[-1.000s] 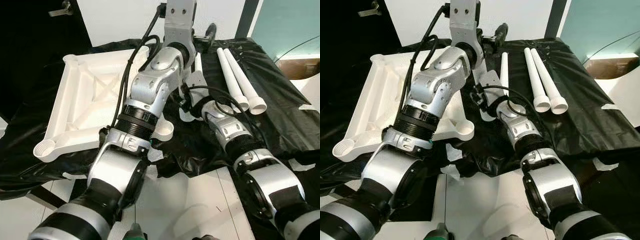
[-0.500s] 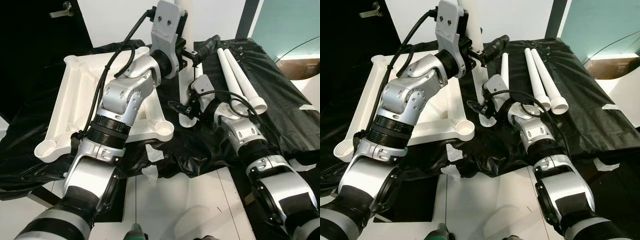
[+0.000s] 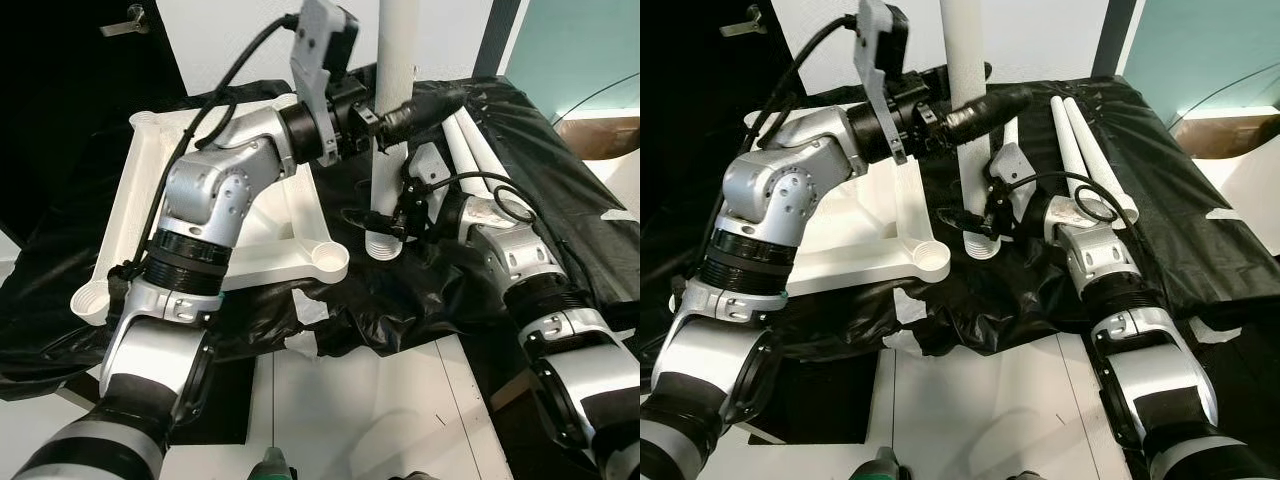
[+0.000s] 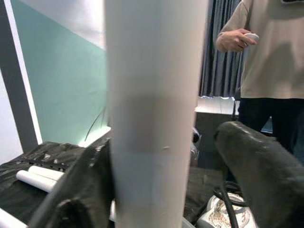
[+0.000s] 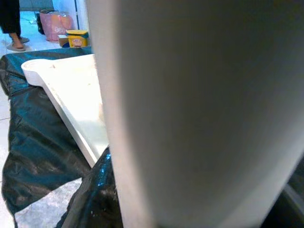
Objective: Building children table
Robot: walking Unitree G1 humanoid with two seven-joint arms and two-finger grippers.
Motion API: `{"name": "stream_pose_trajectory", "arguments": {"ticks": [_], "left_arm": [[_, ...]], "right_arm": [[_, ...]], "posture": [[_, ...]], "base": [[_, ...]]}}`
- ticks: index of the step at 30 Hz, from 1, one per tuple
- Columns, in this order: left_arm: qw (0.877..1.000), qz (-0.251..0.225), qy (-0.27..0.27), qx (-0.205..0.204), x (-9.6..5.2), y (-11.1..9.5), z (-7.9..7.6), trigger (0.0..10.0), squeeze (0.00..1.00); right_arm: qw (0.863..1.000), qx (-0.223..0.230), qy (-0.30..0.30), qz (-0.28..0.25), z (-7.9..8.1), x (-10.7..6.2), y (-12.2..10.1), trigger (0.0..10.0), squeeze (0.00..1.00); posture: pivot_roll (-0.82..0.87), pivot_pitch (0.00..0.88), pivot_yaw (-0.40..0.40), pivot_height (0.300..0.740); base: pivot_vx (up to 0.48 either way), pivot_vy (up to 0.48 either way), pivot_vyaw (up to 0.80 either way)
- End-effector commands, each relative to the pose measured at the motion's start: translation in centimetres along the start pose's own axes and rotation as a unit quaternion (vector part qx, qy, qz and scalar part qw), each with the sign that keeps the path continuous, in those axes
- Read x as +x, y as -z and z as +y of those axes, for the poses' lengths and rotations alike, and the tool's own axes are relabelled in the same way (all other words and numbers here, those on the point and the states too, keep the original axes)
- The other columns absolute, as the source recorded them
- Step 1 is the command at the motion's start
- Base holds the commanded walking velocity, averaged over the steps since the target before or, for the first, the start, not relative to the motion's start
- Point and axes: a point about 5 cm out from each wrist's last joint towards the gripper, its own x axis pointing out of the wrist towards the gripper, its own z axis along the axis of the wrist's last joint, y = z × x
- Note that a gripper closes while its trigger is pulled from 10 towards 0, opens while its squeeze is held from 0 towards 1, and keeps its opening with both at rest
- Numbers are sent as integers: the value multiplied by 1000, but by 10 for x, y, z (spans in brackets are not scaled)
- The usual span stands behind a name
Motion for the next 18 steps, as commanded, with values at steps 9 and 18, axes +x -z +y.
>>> {"name": "stream_pose_trajectory", "arguments": {"ticks": [9, 18], "left_arm": [[1000, -1, 6, 8, 4, -1, 1, 0, 0], [998, 7, -55, 14, 9, 0, 13, 0, 0]], "right_arm": [[1000, 2, -18, -1, -2, -2, -3, 10000, 0], [1000, 8, 9, 3, -7, -3, -3, 10000, 0]], "posture": [[76, 6, 39, 740], [76, 8, 39, 740]], "base": [[0, 0, 0], [0, 0, 0]]}}
